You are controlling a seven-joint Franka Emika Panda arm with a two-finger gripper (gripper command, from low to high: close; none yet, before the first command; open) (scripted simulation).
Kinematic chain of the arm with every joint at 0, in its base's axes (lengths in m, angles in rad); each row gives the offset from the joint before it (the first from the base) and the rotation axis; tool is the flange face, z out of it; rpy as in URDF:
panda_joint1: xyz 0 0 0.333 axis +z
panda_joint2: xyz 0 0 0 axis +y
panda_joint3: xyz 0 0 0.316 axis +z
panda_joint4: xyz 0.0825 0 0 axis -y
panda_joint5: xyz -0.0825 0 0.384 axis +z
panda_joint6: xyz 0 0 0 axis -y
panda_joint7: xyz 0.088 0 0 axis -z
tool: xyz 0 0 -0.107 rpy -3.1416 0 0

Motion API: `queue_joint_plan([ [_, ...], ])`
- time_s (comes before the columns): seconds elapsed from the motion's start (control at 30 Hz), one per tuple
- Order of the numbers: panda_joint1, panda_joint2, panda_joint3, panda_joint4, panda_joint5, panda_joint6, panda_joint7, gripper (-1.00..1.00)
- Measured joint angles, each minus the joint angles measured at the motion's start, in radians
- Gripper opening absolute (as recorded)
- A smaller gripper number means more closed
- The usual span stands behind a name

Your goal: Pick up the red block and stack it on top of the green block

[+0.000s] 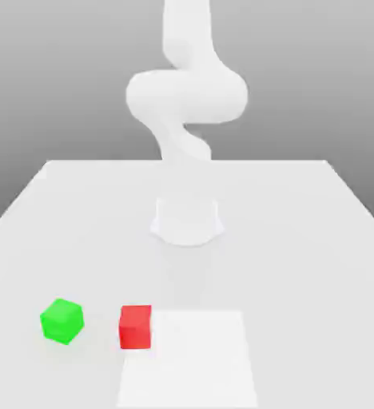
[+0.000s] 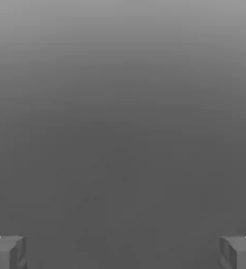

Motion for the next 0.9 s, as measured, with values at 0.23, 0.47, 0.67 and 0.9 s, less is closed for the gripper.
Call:
queue_joint_plan([
  [0.23,-0.020,0.264,-0.056,-0.163,-0.023,0.163,-0.070,0.00],
  [0.47,-0.038,0.524,-0.117,-0.324,-0.024,0.323,-0.155,0.00],
  [0.67,-0.063,0.743,-0.138,-0.430,0.023,0.466,-0.247,0.00],
  [0.9,-0.119,0.952,-0.059,-0.408,0.120,0.641,-0.323,-1.00],
])
